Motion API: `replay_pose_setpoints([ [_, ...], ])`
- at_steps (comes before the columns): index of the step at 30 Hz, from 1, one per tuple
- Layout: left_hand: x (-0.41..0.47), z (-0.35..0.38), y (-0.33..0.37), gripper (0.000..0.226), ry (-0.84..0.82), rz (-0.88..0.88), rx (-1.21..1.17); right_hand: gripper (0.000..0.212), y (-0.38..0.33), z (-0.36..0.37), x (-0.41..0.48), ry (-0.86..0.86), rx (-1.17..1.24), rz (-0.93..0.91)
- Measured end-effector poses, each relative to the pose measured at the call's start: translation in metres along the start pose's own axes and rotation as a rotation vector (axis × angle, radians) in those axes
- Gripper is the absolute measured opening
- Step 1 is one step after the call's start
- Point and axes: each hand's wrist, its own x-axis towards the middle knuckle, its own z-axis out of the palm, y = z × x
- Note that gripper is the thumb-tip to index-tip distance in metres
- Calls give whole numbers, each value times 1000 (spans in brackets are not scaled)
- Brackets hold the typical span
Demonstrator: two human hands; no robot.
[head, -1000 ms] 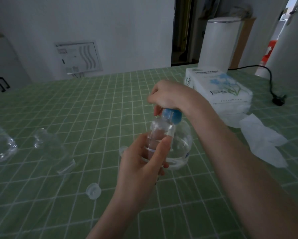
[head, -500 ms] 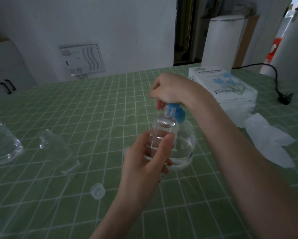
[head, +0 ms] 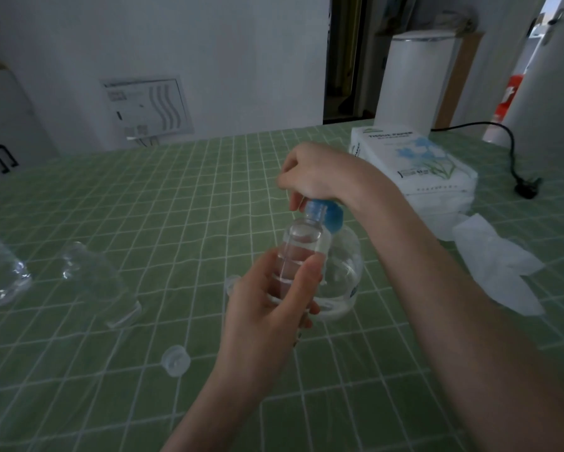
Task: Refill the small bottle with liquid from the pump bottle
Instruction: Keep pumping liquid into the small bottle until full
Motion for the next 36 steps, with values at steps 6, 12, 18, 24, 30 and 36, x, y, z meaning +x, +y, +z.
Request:
replay_pose_setpoints([
  [6,0,1,2,23,7,11,-32,28,-3,-4,1,23,-11,-8],
  [12,0,1,3,29,-2,18,-63,29,-3,-1,1,8,-16,6],
  [18,-1,0,2,37,-9,12,-54,31,0,4,0,-16,-6,29],
  [24,0,0,2,19,2,5,-39,28,-1,-2,-2,53,22,0],
  [30,1,1,4,23,-5,7,-65,28,-4,-2,1,26,5,15],
  [36,-1,0,4,38,-13,15,-47,29,0,2,1,3,1,26],
])
